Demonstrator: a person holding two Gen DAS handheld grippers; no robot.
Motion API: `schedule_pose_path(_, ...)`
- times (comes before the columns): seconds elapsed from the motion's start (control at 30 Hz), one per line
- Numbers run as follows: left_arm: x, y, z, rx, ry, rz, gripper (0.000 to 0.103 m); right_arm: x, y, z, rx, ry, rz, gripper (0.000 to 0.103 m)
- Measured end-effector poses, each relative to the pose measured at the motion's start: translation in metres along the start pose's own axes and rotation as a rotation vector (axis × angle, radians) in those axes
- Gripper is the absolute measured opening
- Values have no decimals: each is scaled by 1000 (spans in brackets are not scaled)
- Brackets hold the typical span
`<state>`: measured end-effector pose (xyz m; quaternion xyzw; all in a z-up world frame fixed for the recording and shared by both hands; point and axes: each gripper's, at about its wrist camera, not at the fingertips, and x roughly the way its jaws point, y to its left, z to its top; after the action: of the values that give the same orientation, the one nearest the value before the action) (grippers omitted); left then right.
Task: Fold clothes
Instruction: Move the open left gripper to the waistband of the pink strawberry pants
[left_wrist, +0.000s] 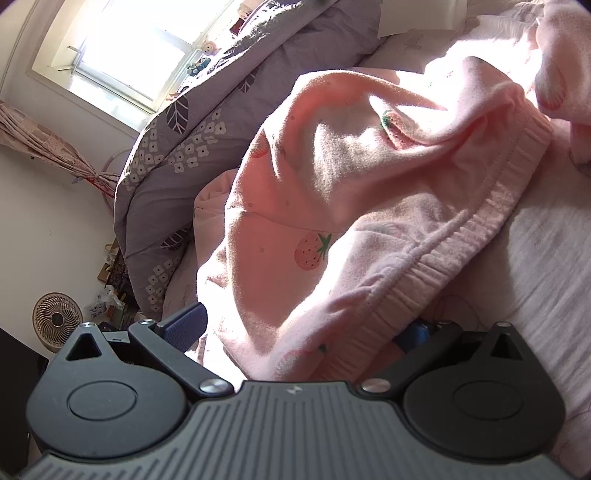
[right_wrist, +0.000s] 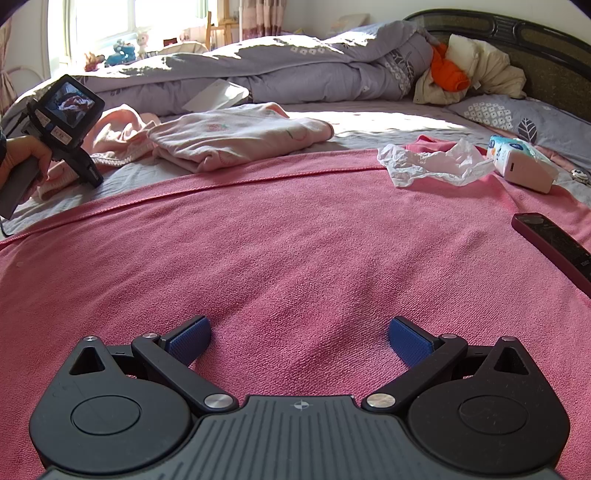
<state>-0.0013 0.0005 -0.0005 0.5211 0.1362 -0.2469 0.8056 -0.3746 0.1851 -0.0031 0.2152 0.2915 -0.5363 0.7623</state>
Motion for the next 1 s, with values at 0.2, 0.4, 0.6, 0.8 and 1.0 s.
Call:
schedule_pose_path(0.2,-7,-7,-5,55,-107,54,103,0,0,0,0,0,0,103)
schedule_pose_path(0.4,4,2,-7,-46,-78,8,103,-1,1,1,0,0,0,103)
schedule_pose_path(0.6,3,-3,-5,-15,-92,8,102,0,0,1,0,0,0,103)
schedule_pose_path(0.8,5,-2,-5,-28,-83,-17,99,-1,0,1,-1,0,-1,103)
schedule_pose_path(1.0,1,-9,-2,-27,-76,-33,82,0,0,1,-1,0,-1,103)
